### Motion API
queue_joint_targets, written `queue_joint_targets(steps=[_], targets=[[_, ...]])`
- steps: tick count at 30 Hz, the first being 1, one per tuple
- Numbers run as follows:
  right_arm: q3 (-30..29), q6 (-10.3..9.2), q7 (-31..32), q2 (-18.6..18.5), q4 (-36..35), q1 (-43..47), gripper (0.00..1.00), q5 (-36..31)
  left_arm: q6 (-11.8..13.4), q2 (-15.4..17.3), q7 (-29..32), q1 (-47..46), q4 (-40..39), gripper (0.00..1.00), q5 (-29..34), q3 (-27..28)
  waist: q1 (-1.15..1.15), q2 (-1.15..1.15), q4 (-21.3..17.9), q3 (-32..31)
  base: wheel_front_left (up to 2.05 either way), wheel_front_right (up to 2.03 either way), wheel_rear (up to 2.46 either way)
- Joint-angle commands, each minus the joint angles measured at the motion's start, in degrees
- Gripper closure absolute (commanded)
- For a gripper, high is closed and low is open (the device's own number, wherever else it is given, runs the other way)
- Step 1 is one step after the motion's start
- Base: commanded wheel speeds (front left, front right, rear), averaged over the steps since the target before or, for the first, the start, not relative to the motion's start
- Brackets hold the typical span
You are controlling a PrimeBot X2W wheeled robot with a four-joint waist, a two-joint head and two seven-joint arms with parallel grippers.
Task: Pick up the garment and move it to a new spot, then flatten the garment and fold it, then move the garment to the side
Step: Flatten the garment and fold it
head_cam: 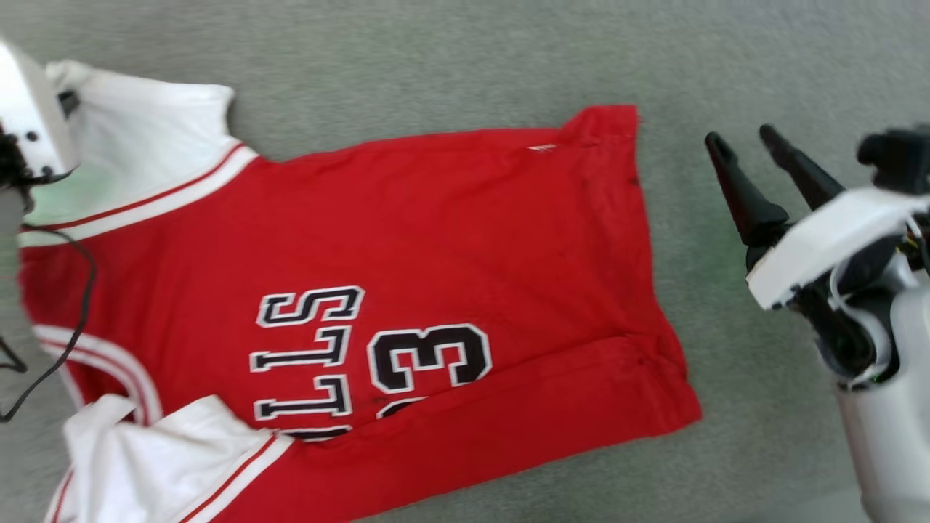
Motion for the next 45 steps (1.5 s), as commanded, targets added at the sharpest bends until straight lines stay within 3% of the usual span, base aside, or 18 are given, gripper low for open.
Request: queue_joint_targets(steps=[1,7,16,17,18,19,20,23,27,32,40,45], targets=[[0.2,0.0,0.9,-0.5,0.7,-1.4,0.0,0.3,-0.3,-0.3,-0.4,-0.7,-0.2,1.0,0.3,-0.2,-0.01,0.0,2.2,-1.5,0.0,0.0,0.0],[3.6,-0.01,12.2,-3.4,10.2,-9.7,0.0,3.2,-2.7,-3.6,-2.7,-3.7,-2.0,1.0,1.9,-2.7,-0.01,0.0,7.0,-0.9,0.0,0.0,0.0],[9.1,-0.01,23.5,-3.2,24.8,-18.5,0.0,3.7,-3.7,-5.7,-5.1,-5.4,-4.0,1.0,3.0,-4.0,-0.01,0.0,10.4,1.7,0.0,0.0,0.0],[9.9,-0.02,25.7,-3.0,26.8,-18.5,0.05,3.5,-3.8,-5.8,-5.4,-5.2,-4.0,1.0,3.0,-4.1,-0.01,0.0,10.6,1.8,0.0,0.0,0.0],[10.5,-0.03,27.3,-2.8,28.3,-18.7,0.53,3.4,-3.9,-5.9,-5.4,-5.0,-3.9,1.0,2.9,-4.2,-0.01,0.0,10.7,1.8,0.0,0.0,0.0],[10.7,-0.03,28.8,-2.3,29.5,-18.9,0.82,3.7,-4.0,-6.0,-5.5,-4.7,-3.9,1.0,2.9,-4.3,-0.01,0.0,10.8,1.7,0.0,0.0,0.0],[11.2,-0.02,30.2,-2.1,30.4,-19.2,1.0,3.7,-4.0,-6.0,-5.7,-4.5,-3.8,1.0,2.8,-4.3,-0.01,0.0,10.8,1.6,0.0,0.0,0.0],[11.4,-0.01,30.1,-2.4,30.4,-21.5,1.0,3.4,-4.3,-6.0,-6.4,-3.9,-3.3,1.0,2.5,-4.2,-0.01,0.0,10.8,1.0,0.0,0.0,0.0],[9.8,0.0,25.4,-3.7,27.4,-24.3,1.0,3.0,-4.6,-6.0,-8.8,-2.8,-2.9,1.0,1.9,-3.3,-0.01,0.0,10.9,-1.2,0.0,0.0,0.0],[8.2,-0.01,20.1,-5.0,22.3,-21.0,1.0,3.7,-4.2,-5.8,-13.5,2.0,-4.1,1.0,0.1,-0.9,-0.01,0.0,11.1,-5.8,0.0,0.0,0.0],[5.4,-0.01,17.0,-6.5,13.9,-6.0,1.0,4.2,0.4,-5.0,-22.3,20.6,-11.6,1.0,-2.9,3.8,-0.01,0.0,11.6,-14.2,0.0,0.0,0.0],[2.5,-0.01,16.5,-5.2,10.6,4.1,1.0,4.3,4.0,-5.7,-26.3,34.6,-17.2,1.0,-5.3,6.4,-0.01,0.0,12.1,-17.6,0.0,0.0,0.0]])
